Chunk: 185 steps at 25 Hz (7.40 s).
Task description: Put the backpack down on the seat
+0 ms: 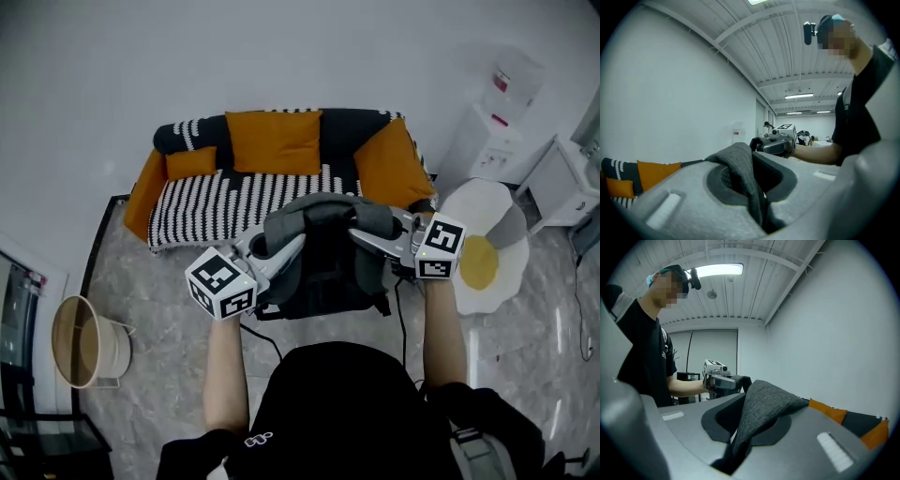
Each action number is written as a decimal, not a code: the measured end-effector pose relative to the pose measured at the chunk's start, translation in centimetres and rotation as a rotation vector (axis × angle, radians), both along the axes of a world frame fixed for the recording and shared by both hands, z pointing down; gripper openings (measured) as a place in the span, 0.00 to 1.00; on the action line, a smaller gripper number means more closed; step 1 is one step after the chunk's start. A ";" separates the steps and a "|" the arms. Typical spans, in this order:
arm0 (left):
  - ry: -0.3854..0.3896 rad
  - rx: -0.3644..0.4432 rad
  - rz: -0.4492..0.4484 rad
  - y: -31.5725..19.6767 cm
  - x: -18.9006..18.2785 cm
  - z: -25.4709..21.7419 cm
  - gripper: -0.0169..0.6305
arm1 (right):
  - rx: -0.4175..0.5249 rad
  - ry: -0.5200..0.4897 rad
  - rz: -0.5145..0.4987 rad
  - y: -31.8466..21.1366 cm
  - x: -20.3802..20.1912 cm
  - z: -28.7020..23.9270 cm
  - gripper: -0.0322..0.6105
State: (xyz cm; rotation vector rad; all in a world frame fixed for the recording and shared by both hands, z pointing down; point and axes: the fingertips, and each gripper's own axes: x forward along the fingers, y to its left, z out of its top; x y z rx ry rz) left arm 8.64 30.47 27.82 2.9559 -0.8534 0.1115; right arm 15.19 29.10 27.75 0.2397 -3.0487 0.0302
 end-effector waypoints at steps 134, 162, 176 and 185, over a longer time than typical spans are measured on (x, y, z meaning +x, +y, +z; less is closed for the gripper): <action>0.092 -0.510 0.086 -70.7 -24.0 19.8 0.07 | -0.341 0.280 0.180 -67.9 -23.5 22.7 0.11; 0.091 -0.787 0.034 -70.1 -23.3 36.3 0.08 | -0.674 0.150 0.191 -68.8 -23.9 38.2 0.11; 0.338 -0.705 0.025 -76.4 -23.1 44.8 0.12 | -0.683 -0.133 0.291 -75.6 -23.3 44.6 0.16; 0.228 -0.699 -0.080 -77.0 -23.7 44.8 0.13 | -0.660 -0.067 0.365 -76.8 -23.0 44.9 0.19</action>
